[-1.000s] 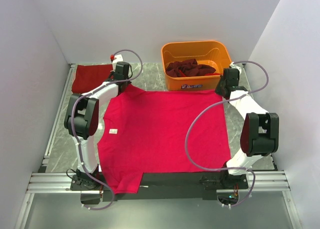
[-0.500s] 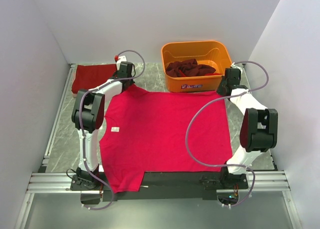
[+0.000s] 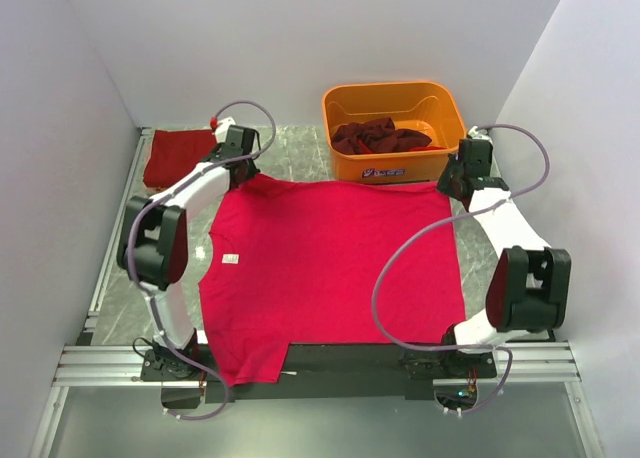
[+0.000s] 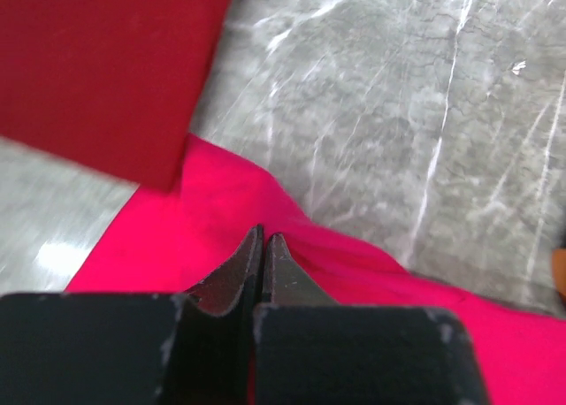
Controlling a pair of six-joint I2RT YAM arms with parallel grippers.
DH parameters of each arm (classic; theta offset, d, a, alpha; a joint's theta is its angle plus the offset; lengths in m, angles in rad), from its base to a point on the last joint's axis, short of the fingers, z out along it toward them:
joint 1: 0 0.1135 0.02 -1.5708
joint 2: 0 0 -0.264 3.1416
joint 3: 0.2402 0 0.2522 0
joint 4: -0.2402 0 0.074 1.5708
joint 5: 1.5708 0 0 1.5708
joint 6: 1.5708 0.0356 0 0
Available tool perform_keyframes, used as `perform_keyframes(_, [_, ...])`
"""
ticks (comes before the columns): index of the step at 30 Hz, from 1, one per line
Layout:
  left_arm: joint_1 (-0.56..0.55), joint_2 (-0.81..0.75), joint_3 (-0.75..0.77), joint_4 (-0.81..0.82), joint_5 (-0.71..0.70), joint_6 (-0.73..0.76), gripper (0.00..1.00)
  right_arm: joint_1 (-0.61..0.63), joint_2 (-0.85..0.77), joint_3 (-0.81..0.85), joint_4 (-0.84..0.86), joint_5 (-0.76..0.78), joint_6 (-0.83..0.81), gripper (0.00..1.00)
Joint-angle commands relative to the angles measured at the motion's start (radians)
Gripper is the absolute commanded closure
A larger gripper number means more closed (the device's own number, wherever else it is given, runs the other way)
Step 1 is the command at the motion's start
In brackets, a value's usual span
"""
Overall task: Fold and stack the t-shirts
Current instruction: Fold the tshirt
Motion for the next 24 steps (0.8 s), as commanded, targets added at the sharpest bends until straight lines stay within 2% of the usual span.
perform_keyframes(1, [-0.007, -0.094, -0.01, -0.136, -0.044, -0.078, 0.99, -0.008, -0.062, -0.008, -0.061, -0.005, 0.006, 1.0])
perform_keyframes(7, [-0.024, -0.171, -0.049, -0.317, -0.085, -0.163, 0.99, -0.006, -0.103, 0.001, -0.135, 0.043, 0.001, 1.0])
perform_keyframes(12, [-0.041, -0.237, -0.095, -0.389, -0.07, -0.21, 0.99, -0.008, -0.132, -0.011, -0.149, 0.03, -0.011, 1.0])
perform_keyframes(24, [-0.05, -0.311, -0.089, -0.591, -0.059, -0.288, 0.99, -0.006, -0.14, 0.015, -0.189, 0.05, -0.031, 1.0])
